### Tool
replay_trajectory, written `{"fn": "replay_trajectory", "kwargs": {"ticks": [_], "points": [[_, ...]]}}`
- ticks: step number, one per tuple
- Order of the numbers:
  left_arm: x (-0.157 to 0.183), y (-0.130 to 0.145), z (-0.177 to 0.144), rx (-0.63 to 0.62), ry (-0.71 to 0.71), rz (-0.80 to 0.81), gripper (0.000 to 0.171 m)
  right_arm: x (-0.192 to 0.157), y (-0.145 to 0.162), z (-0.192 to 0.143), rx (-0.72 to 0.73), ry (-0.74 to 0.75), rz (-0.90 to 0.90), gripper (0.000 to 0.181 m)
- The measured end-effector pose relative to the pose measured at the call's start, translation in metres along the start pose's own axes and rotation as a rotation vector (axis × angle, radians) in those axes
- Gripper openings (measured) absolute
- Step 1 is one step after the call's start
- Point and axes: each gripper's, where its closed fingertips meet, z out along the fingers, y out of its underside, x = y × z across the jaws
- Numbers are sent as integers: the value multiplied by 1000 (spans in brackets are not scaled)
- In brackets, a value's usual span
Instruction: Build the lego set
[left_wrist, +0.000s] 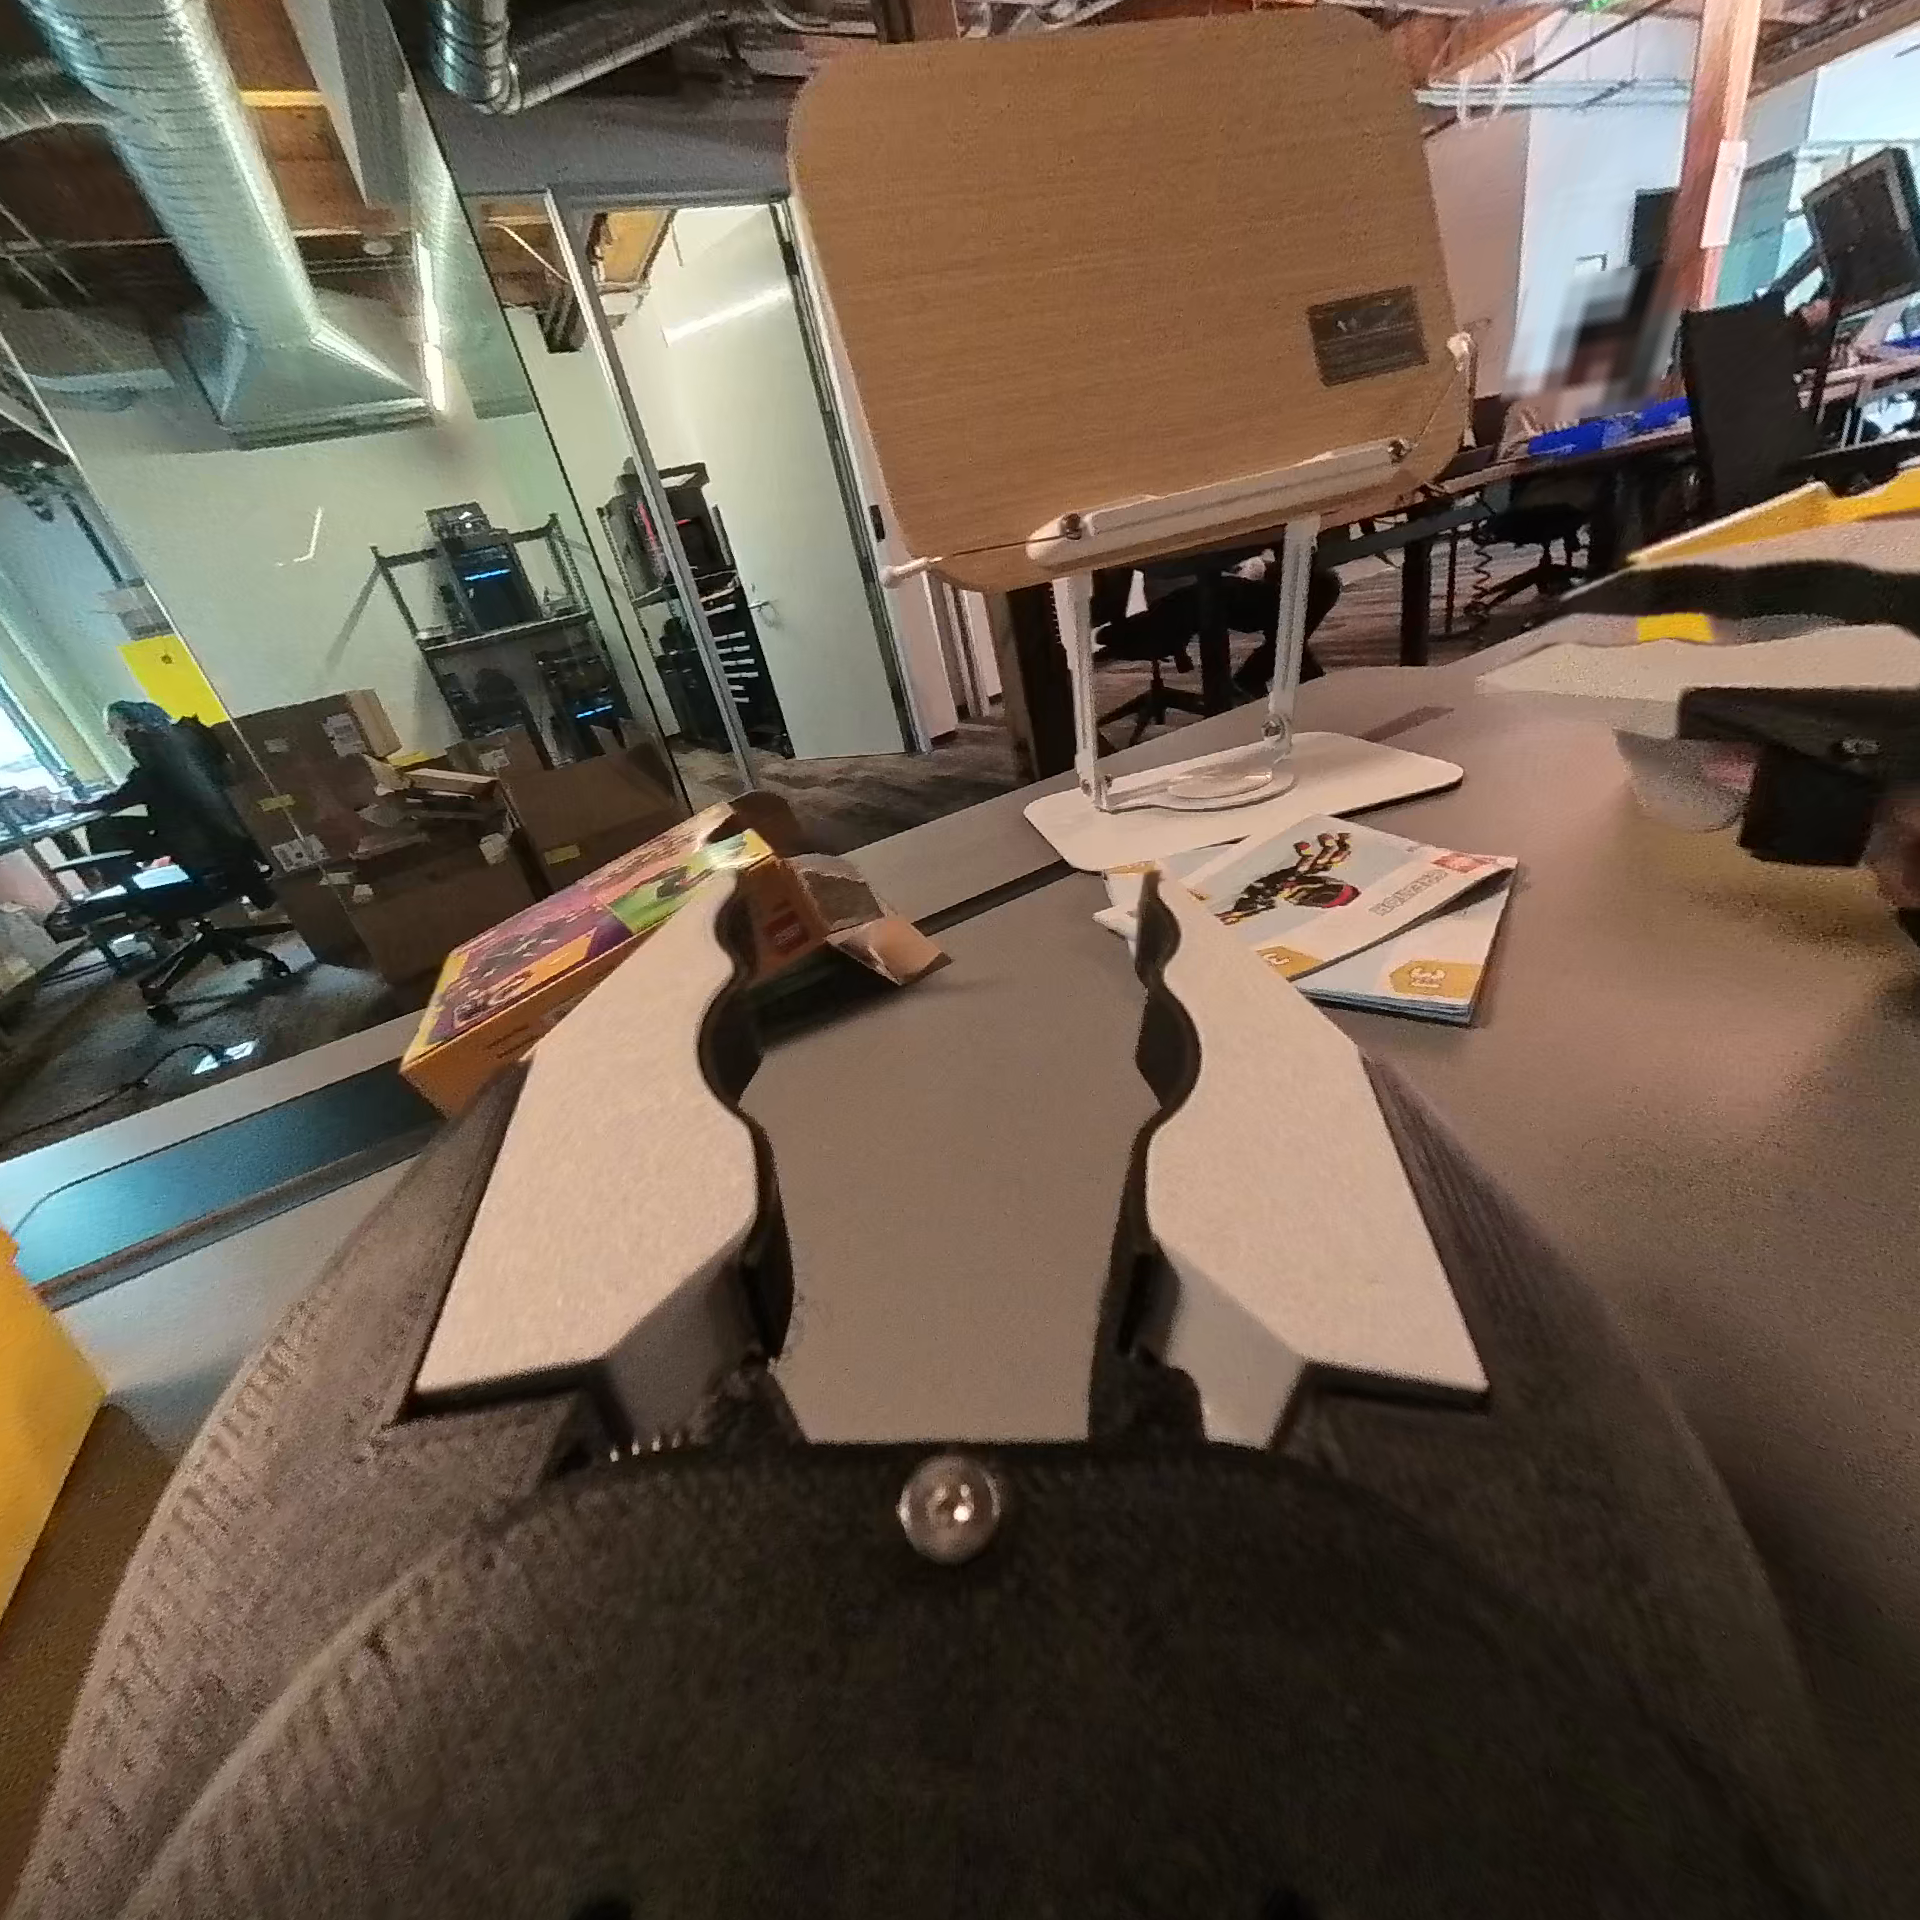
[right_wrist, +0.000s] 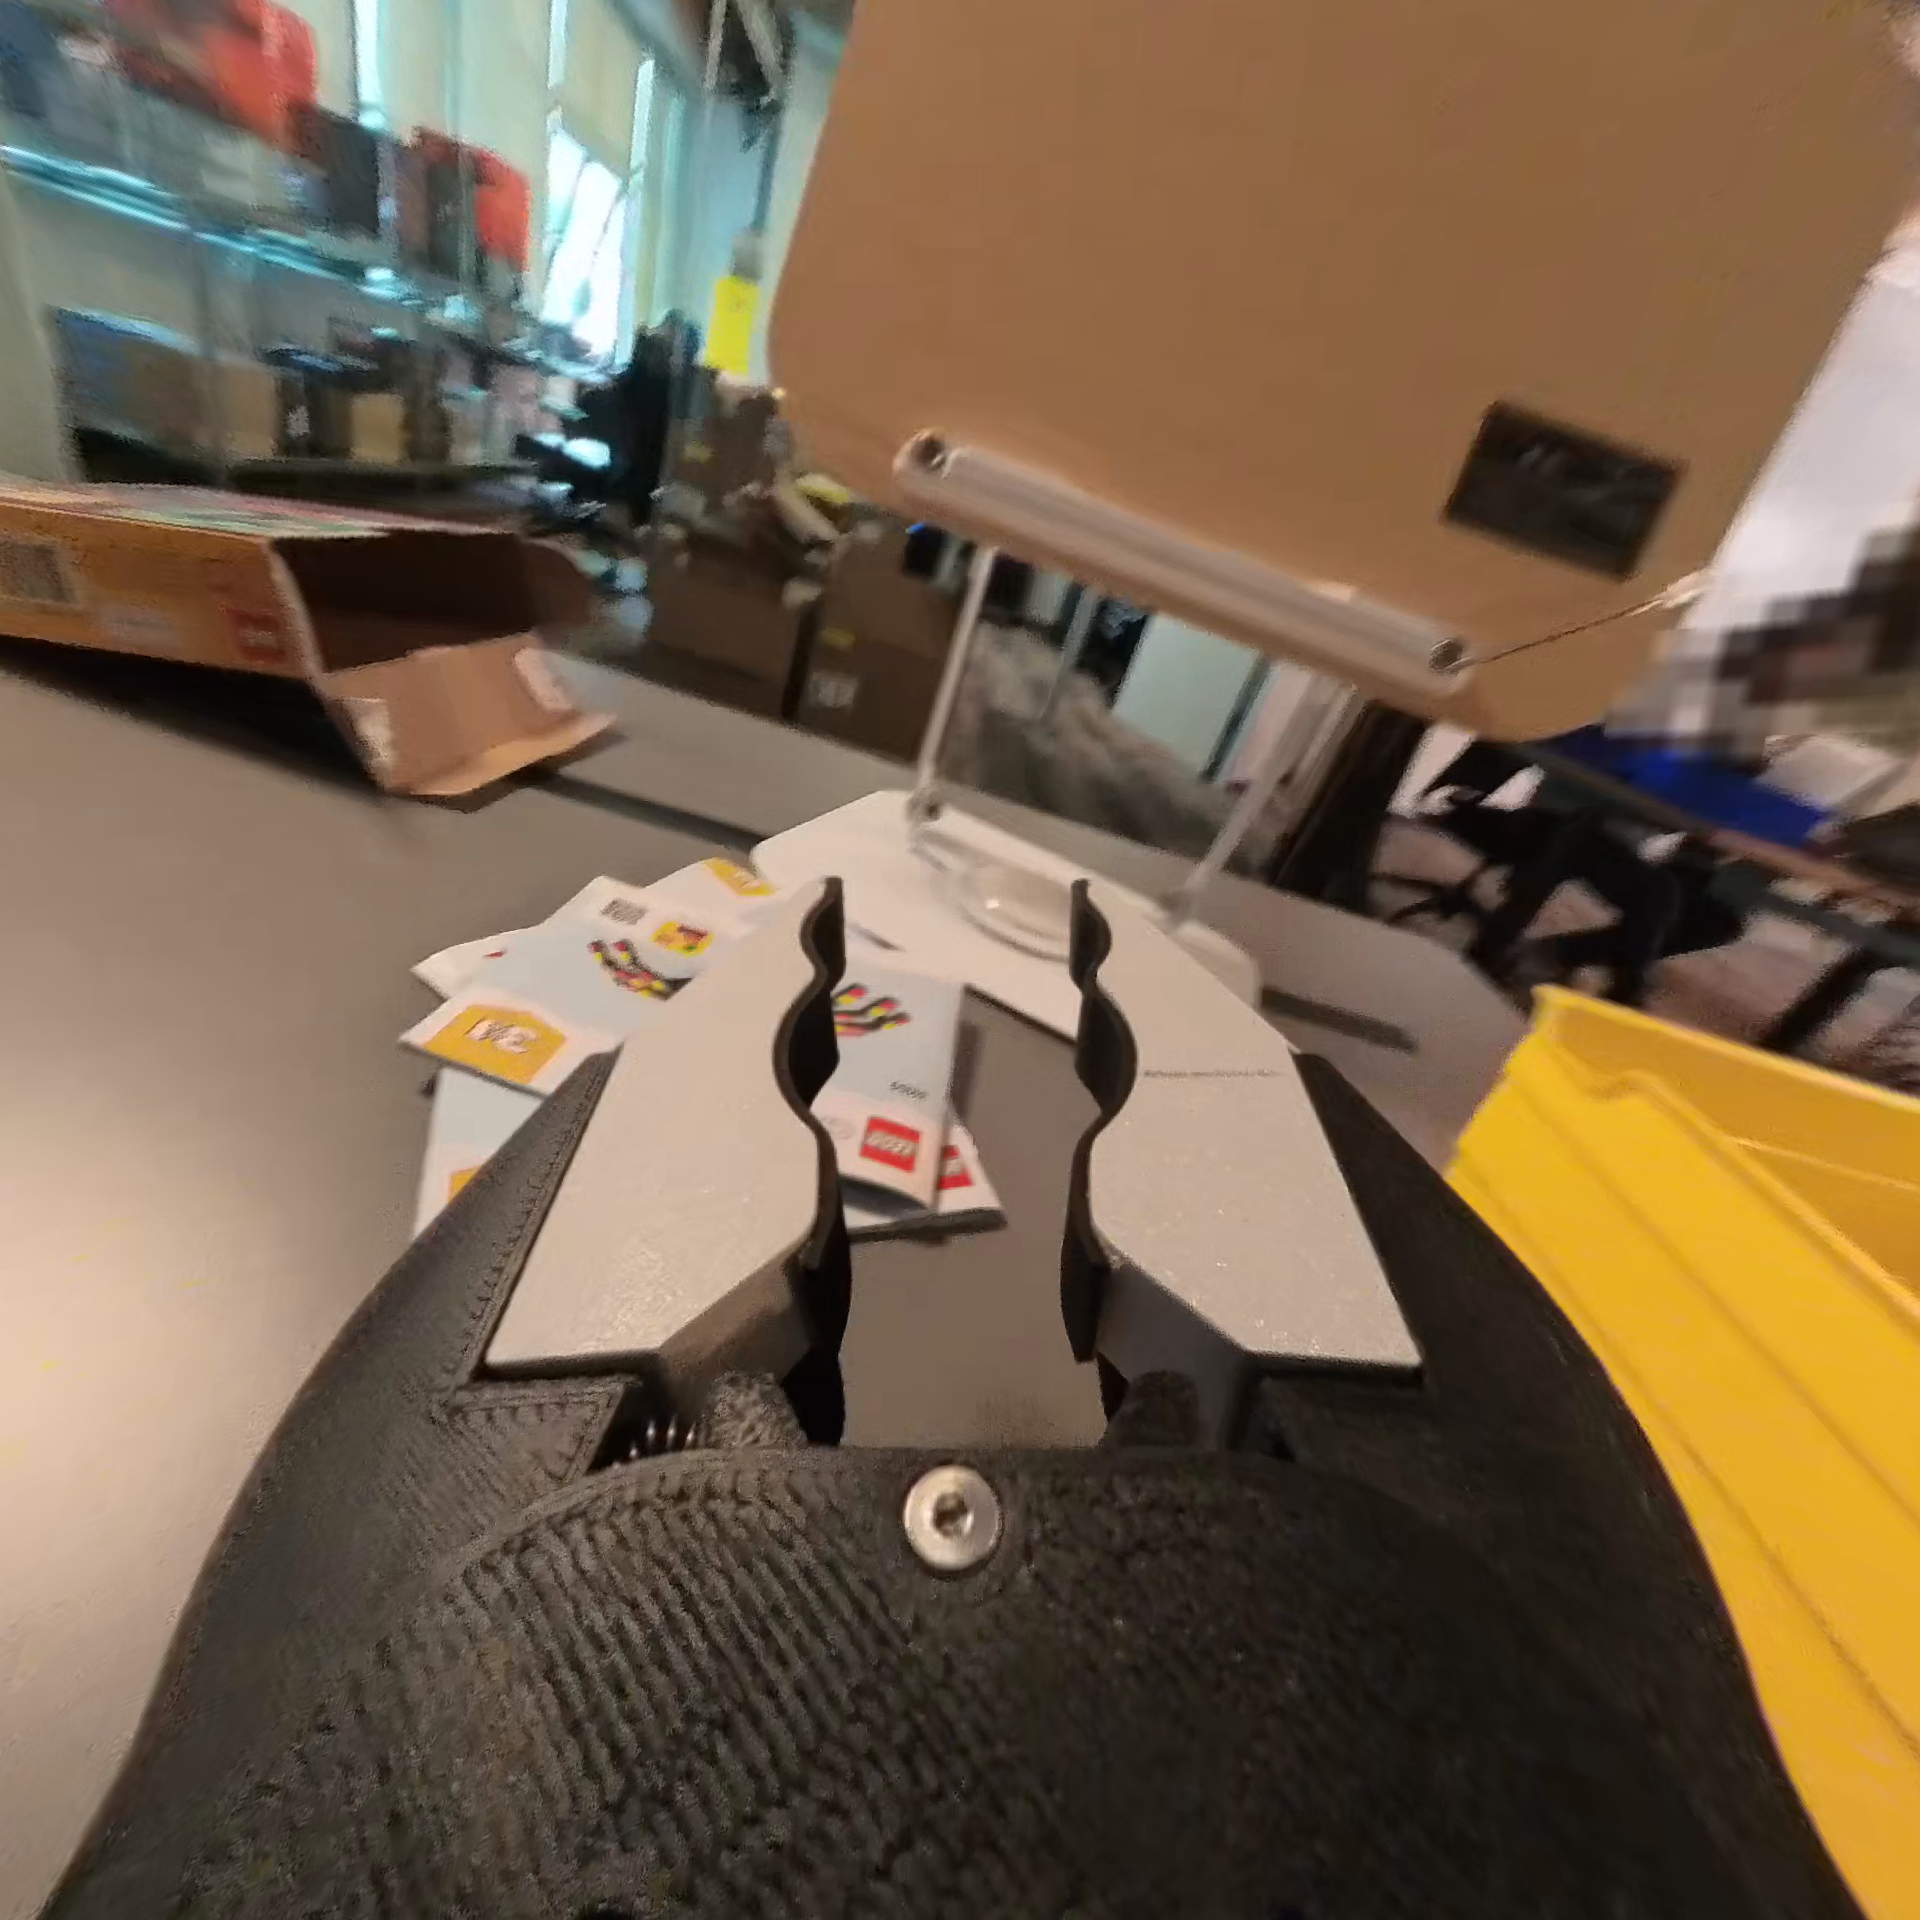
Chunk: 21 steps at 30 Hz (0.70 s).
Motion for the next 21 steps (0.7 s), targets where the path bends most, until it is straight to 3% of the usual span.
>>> {"fn": "replay_trajectory", "kwargs": {"ticks": [4, 9, 12, 17, 21], "points": [[13, 2, 10, -2, 38, 66, 71, 4, 19, 13, -131, -120, 214, 44], [26, 2, 44, 10, 33, 137, 69, -11, 64, 35, -441, -298, 457, 56], [30, 5, 79, 11, 9, 196, 69, -11, 69, 49, -462, -341, 615, 57], [30, 16, 131, -23, -17, 183, 67, -21, 81, 65, -561, -384, 596, 56], [34, 16, 139, -10, 30, 156, 64, -26, 84, 70, -587, -405, 566, 45]]}}
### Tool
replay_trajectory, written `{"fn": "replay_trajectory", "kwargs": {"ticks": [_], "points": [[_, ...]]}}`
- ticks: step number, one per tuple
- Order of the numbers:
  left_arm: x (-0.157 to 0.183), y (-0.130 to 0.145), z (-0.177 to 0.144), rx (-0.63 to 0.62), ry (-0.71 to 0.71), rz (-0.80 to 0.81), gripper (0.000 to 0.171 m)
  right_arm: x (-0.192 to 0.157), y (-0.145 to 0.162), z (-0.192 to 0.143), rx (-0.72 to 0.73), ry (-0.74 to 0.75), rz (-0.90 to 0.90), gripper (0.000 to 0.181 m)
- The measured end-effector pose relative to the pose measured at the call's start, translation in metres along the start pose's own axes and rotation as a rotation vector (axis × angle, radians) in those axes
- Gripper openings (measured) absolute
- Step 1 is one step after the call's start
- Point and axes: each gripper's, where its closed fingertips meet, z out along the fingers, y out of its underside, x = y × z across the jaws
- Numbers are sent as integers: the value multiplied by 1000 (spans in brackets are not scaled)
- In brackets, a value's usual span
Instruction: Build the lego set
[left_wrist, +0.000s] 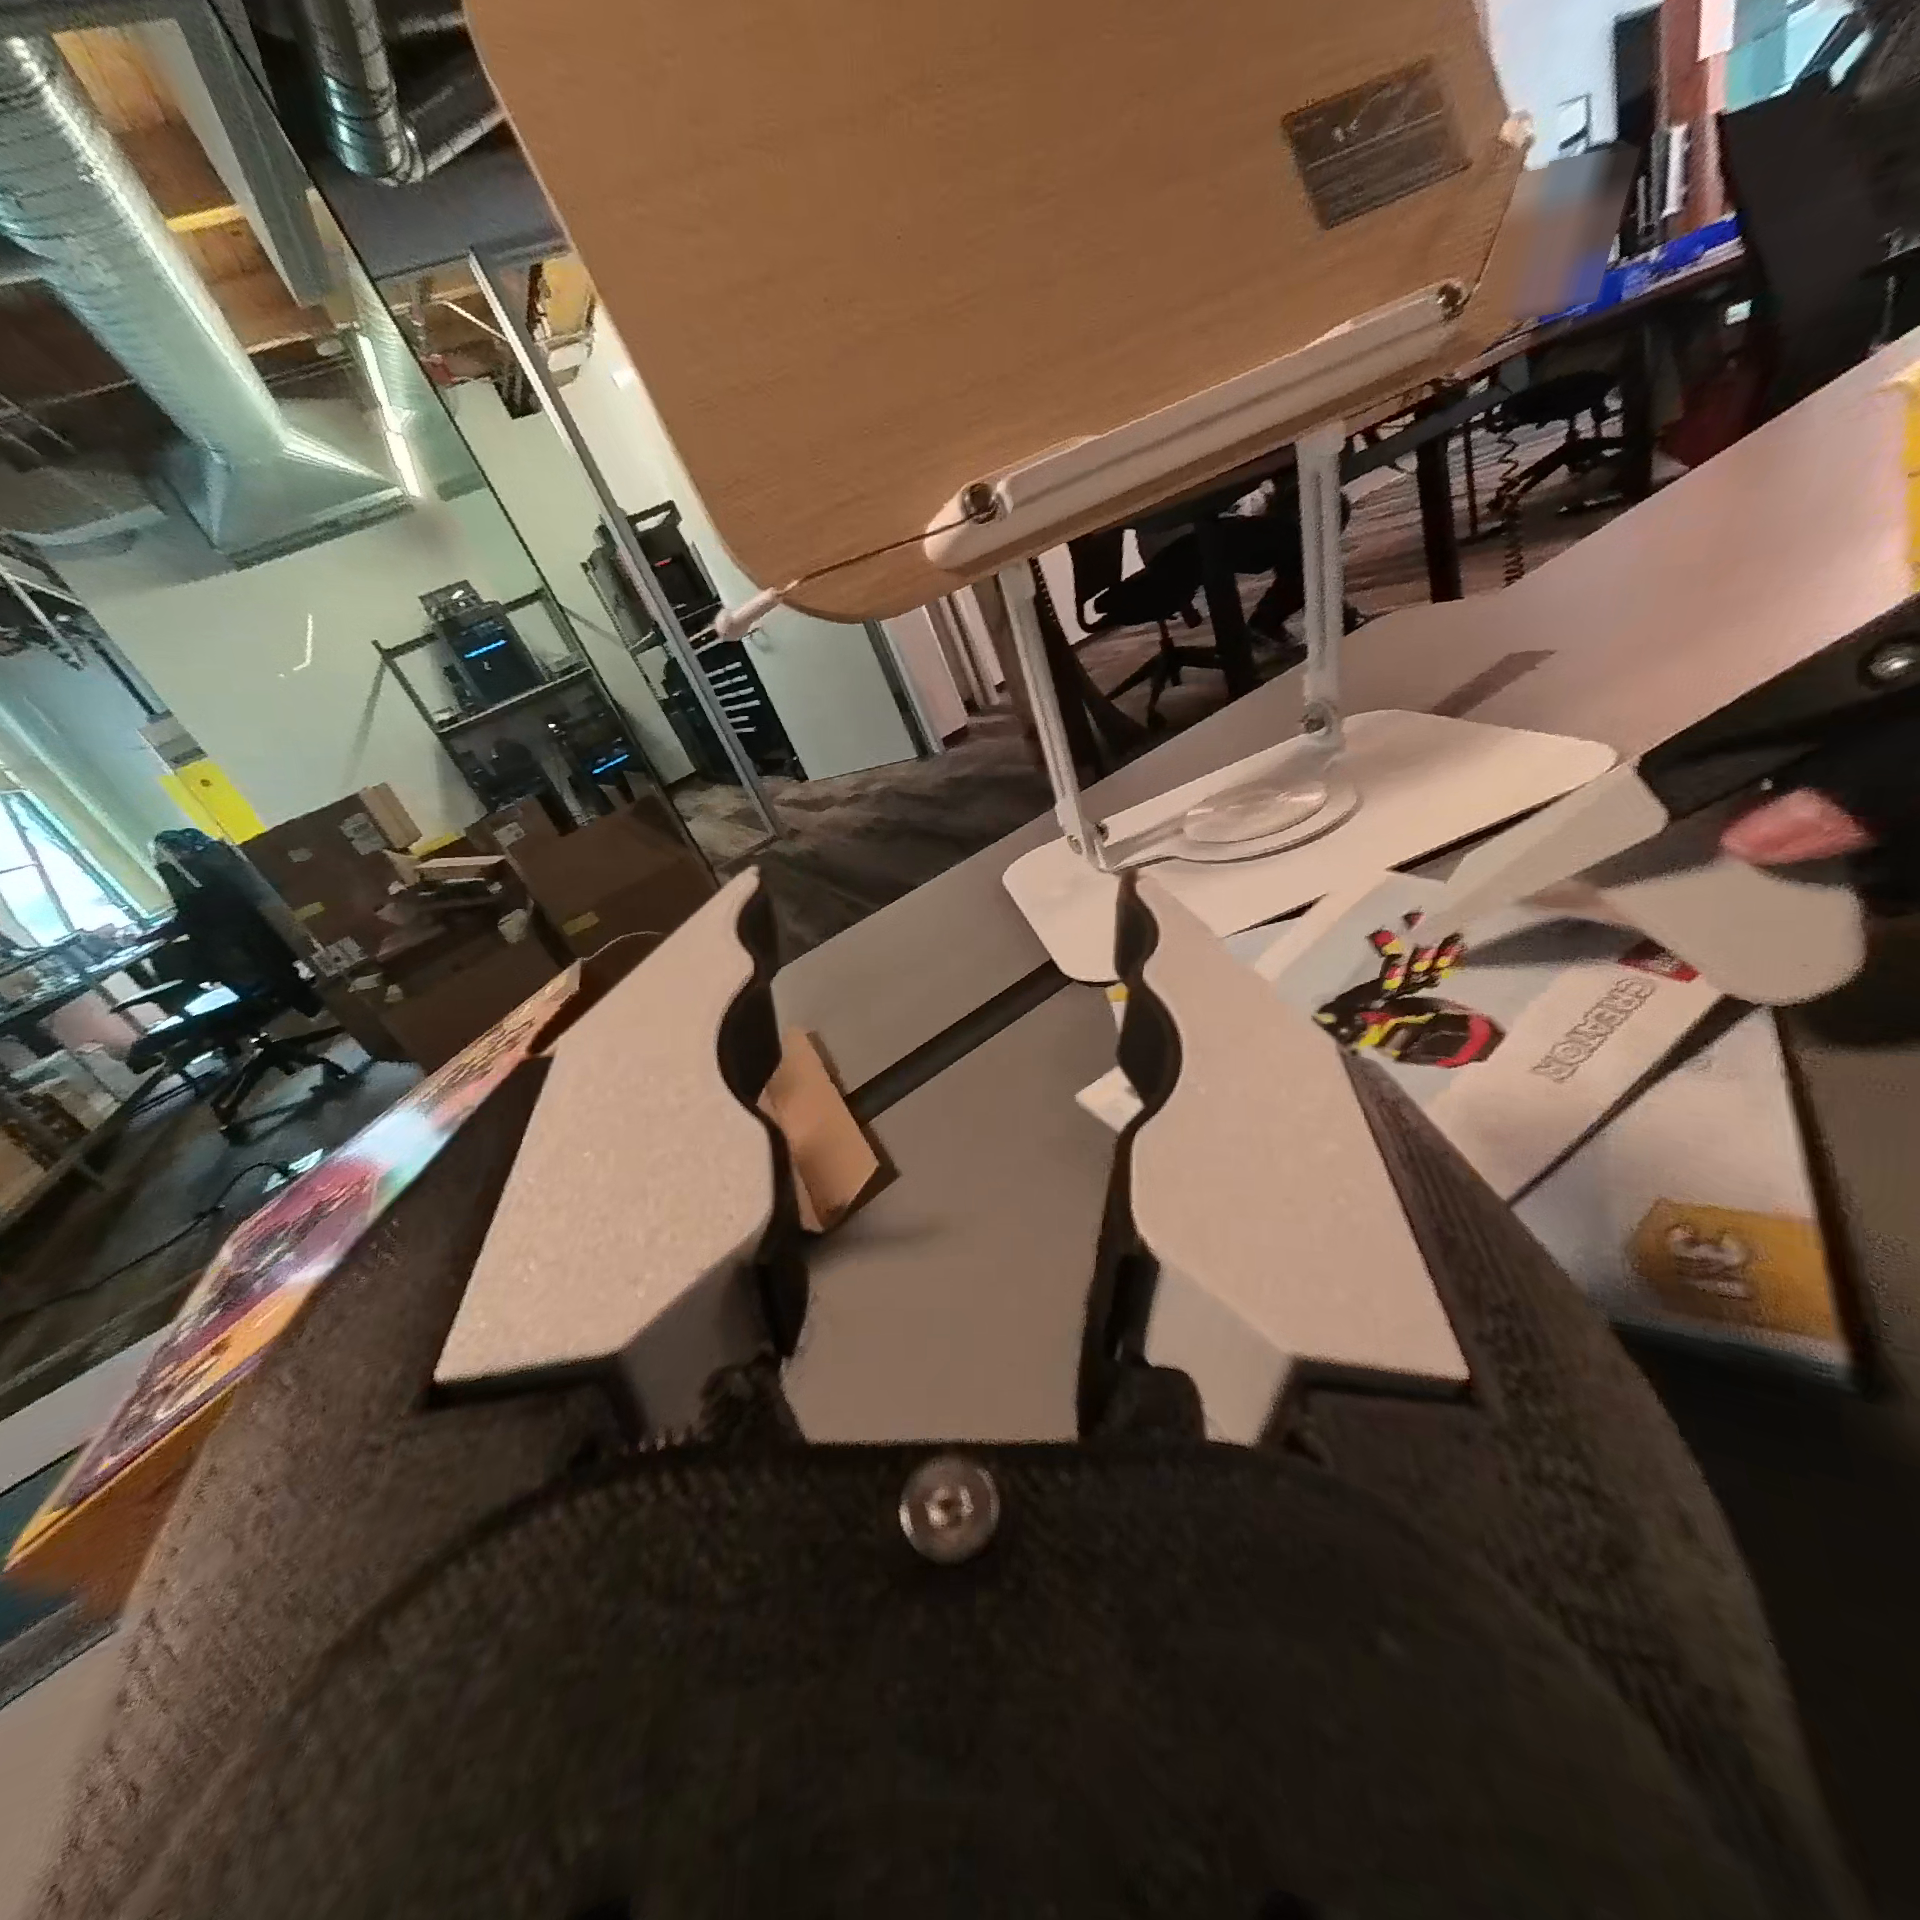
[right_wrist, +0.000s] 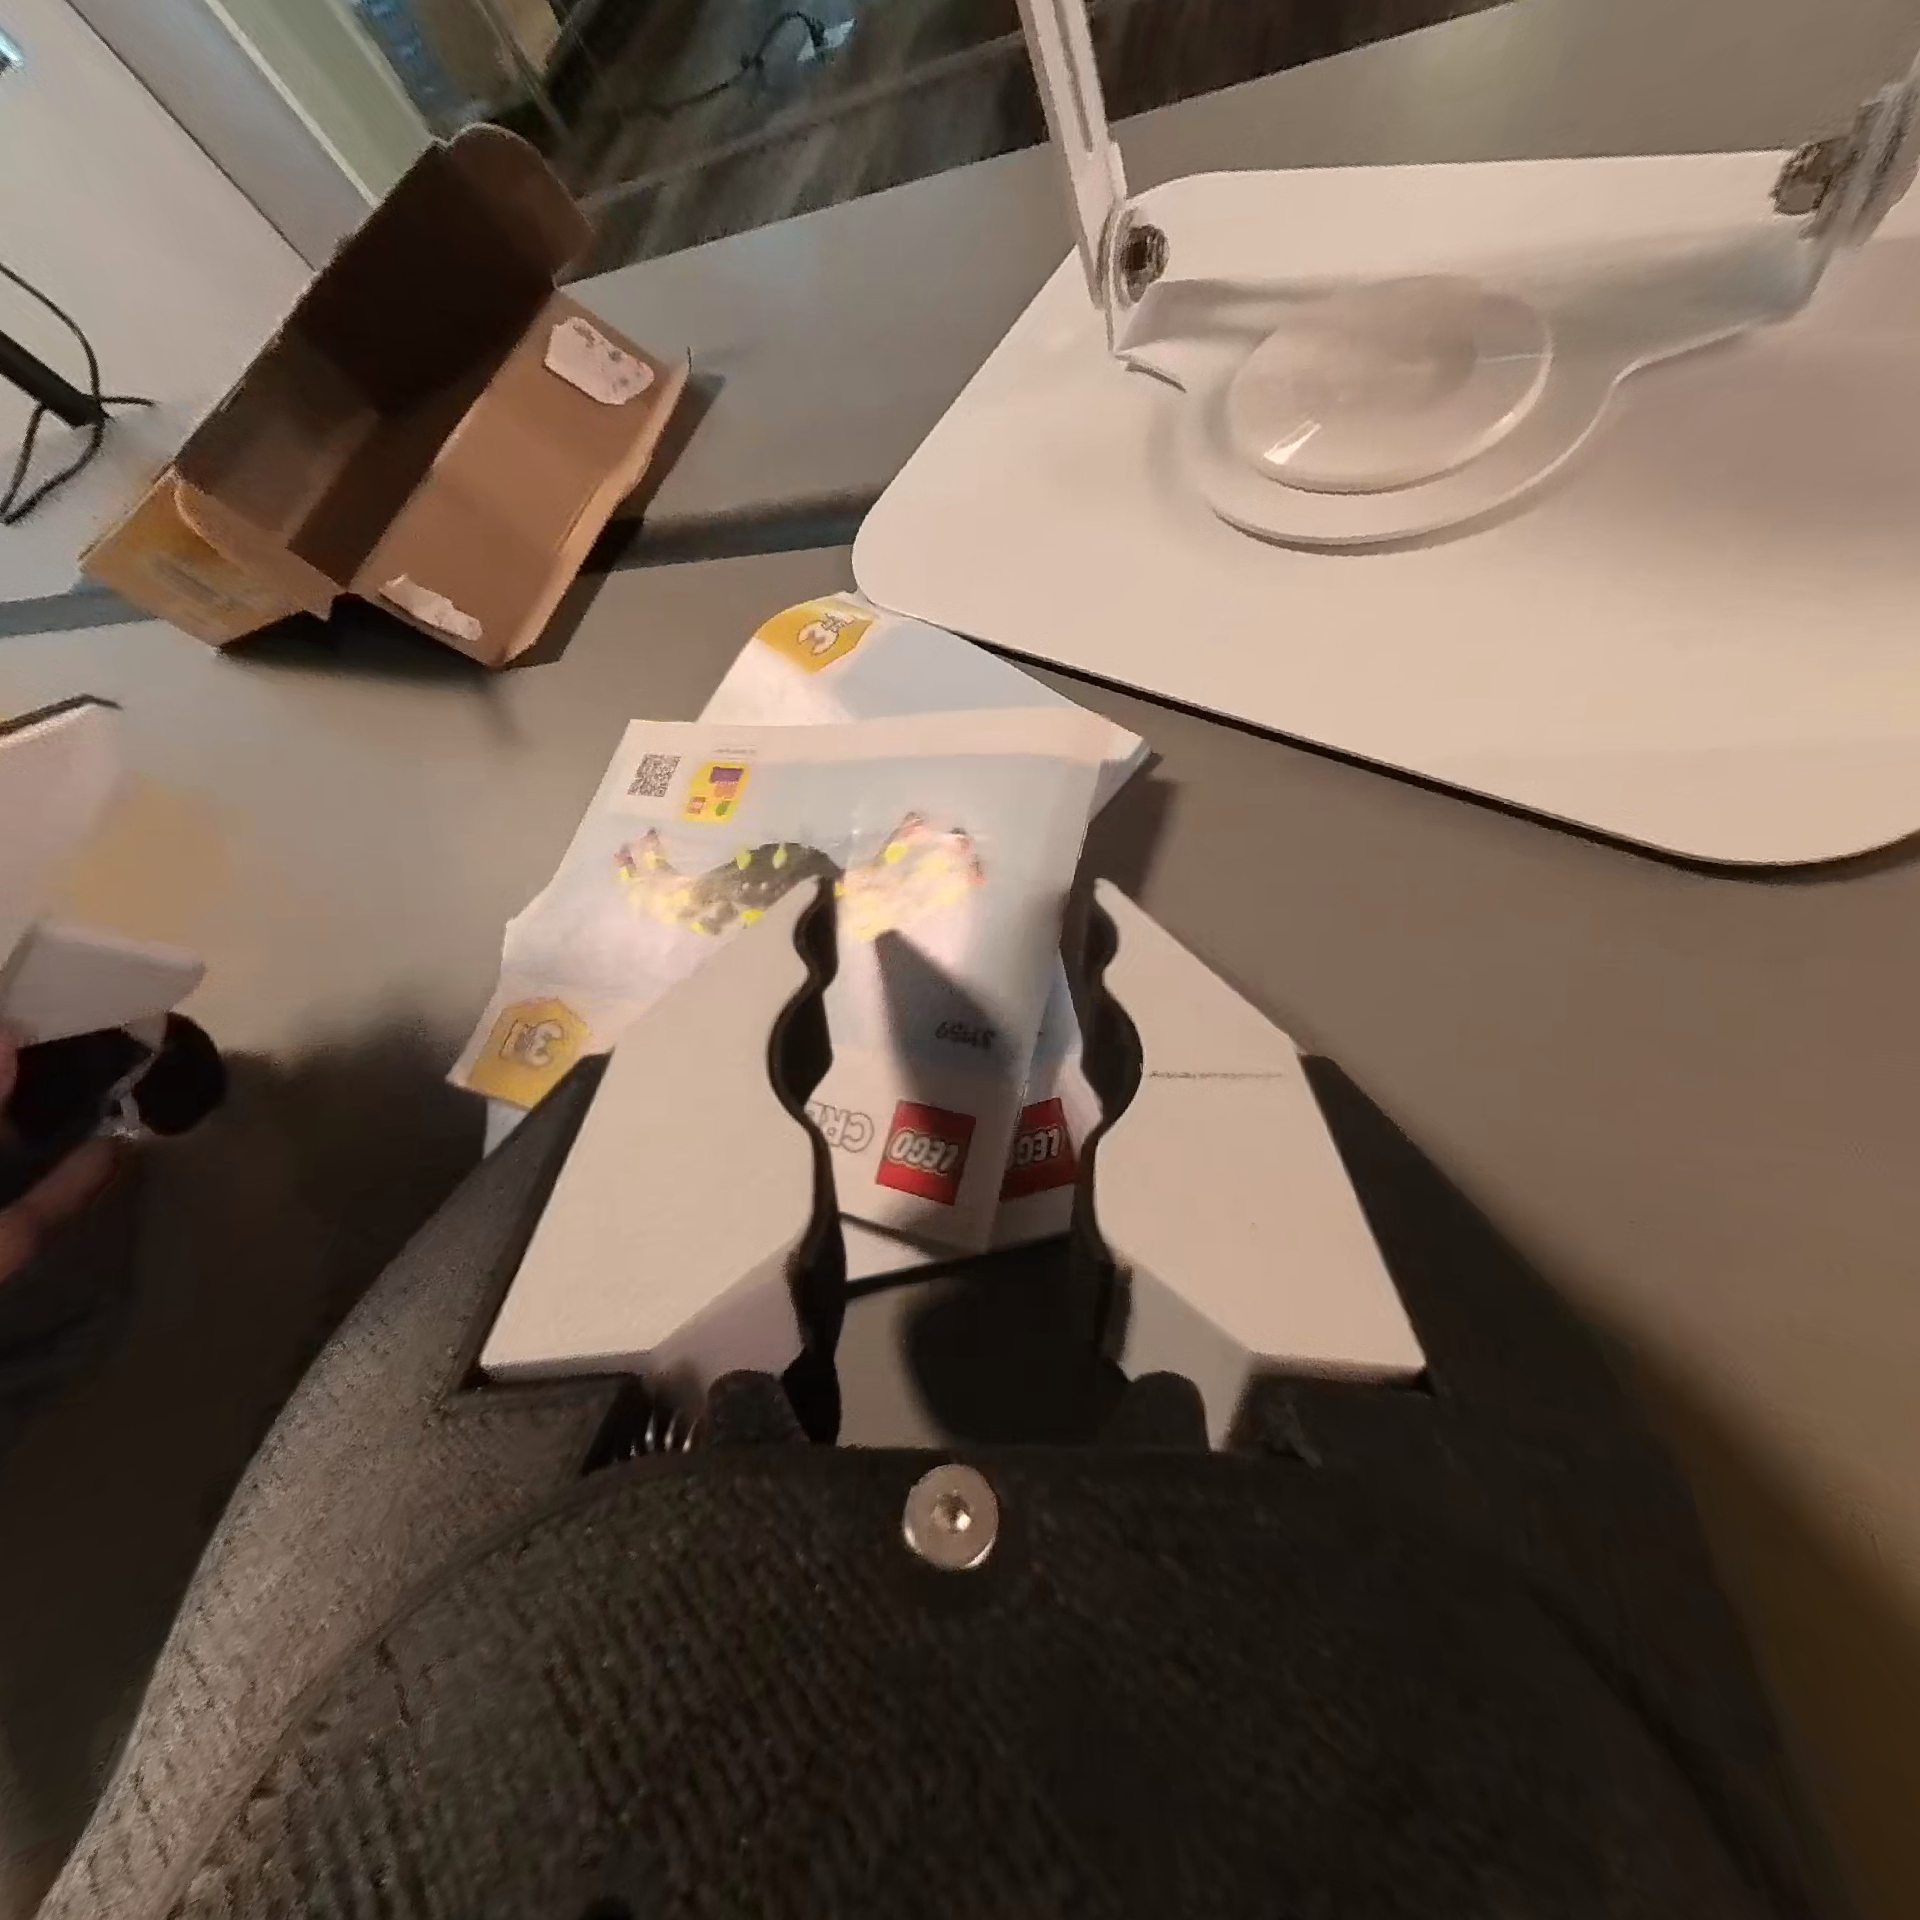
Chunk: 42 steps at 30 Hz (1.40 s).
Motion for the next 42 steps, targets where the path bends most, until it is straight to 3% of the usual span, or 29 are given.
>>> {"fn": "replay_trajectory", "kwargs": {"ticks": [5, 10, 16, 21, 24, 31, 42], "points": [[8, -6, -3, 34, 66, -58, 60, -17, -1, -3, 14, -119, -22, 23], [11, -7, -3, 41, 92, -81, 59, -43, 10, -2, -45, -231, -158, 2], [10, -9, -5, 52, 100, -96, 59, -98, 40, -15, -130, -489, -476, 0], [10, 3, -1, -34, 67, 32, 55, -75, 11, -12, 17, -333, -389, 38], [17, -2, -3, -1, 89, 51, 55, -61, 2, -14, 68, -261, -352, 41], [18, -14, -8, 73, 90, 46, 55, -59, 37, 6, -166, -149, -464, 54], [10, -9, -5, 56, 84, -35, 52, -63, 49, -9, -171, -156, -478, 49]]}}
